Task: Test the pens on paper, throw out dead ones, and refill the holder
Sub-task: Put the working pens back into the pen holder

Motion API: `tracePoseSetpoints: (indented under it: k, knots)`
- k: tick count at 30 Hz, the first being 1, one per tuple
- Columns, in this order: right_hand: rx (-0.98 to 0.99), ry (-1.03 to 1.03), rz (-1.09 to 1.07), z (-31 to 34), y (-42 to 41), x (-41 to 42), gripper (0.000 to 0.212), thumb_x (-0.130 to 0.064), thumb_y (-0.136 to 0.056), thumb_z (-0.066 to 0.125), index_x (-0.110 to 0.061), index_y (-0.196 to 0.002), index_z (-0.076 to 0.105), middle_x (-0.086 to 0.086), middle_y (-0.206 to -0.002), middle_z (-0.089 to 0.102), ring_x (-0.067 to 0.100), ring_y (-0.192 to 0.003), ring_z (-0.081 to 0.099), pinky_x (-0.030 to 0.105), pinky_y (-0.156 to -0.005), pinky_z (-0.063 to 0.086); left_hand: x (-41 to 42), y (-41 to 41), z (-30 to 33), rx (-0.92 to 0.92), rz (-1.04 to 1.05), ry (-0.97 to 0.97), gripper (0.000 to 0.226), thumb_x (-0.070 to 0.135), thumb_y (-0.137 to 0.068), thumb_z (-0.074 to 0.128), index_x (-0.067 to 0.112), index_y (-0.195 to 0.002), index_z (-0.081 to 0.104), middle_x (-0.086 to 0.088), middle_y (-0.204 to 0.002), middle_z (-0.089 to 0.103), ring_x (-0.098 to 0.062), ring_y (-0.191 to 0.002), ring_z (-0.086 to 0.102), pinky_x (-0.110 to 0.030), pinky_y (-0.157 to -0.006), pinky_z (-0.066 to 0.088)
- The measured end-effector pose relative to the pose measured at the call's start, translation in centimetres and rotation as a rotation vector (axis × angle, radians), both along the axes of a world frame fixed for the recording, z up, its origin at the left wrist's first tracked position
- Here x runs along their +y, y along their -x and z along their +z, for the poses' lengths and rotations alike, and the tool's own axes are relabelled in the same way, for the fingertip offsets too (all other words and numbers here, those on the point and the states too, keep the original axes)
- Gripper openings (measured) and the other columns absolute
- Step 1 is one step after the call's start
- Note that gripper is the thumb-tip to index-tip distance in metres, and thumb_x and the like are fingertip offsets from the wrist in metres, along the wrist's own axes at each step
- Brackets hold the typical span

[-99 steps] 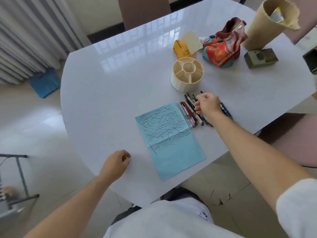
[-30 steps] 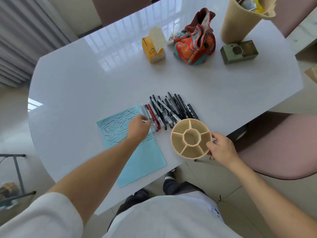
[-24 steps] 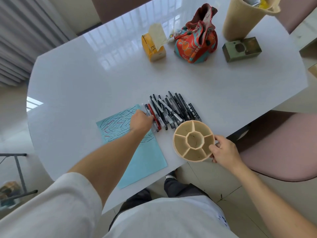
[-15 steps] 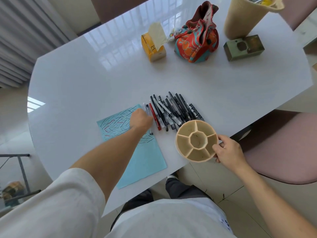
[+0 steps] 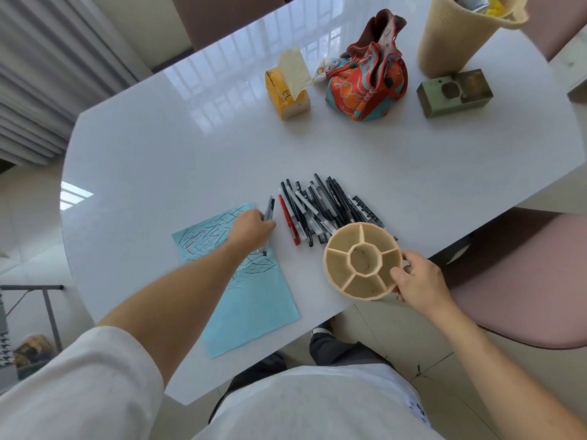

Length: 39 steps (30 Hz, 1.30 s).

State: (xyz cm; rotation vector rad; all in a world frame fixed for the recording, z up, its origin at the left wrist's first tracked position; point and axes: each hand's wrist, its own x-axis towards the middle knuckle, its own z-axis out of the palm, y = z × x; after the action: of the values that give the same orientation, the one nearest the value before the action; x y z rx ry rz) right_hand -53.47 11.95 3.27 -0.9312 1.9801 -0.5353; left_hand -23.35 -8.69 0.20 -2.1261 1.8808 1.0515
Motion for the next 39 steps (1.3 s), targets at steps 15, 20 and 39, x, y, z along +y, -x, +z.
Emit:
tracePoseSetpoints:
  k: [15, 20, 39]
  knots:
    - [-0.02, -0.008, -0.018, -0.5, -0.3, 0.5, 0.028, -0.026, -0.083, 0.053, -0.029, -0.109, 0.064, 0.002, -0.069, 0.069, 0.013, -0.05, 0.069, 0.02, -0.046, 0.049, 0.1, 5.6, -1.3, 0.183, 0.21, 0.107, 0.034, 0.03, -0.08, 0.071, 0.018, -0.058, 0.048, 0.005, -0.05, 0.051, -0.009, -0.041, 0.045, -0.018, -0.033, 0.033]
    - [-0.008, -0.016, -0.017, -0.5, -0.5, 0.7, 0.023, -0.02, -0.088, 0.054, -0.026, -0.108, 0.064, 0.003, -0.071, 0.068, 0.012, -0.05, 0.069, 0.027, -0.051, 0.052, -0.2, 4.9, -1.2, 0.237, 0.288, 0.032, 0.017, 0.023, -0.075, 0.07, 0.009, -0.066, 0.065, -0.001, -0.056, 0.054, -0.016, -0.047, 0.048, -0.025, -0.046, 0.046]
    - [0.036, -0.038, 0.014, -0.6, -0.8, -0.1, 0.04, -0.034, -0.075, 0.05, -0.029, -0.112, 0.066, 0.003, -0.082, 0.071, 0.021, -0.064, 0.07, 0.032, -0.054, 0.058, 2.0, 0.0, -0.5, 0.784, 0.481, -0.259, 0.011, 0.016, -0.09, 0.057, 0.009, -0.098, 0.054, -0.003, -0.073, 0.071, -0.009, -0.053, 0.045, -0.023, -0.046, 0.04]
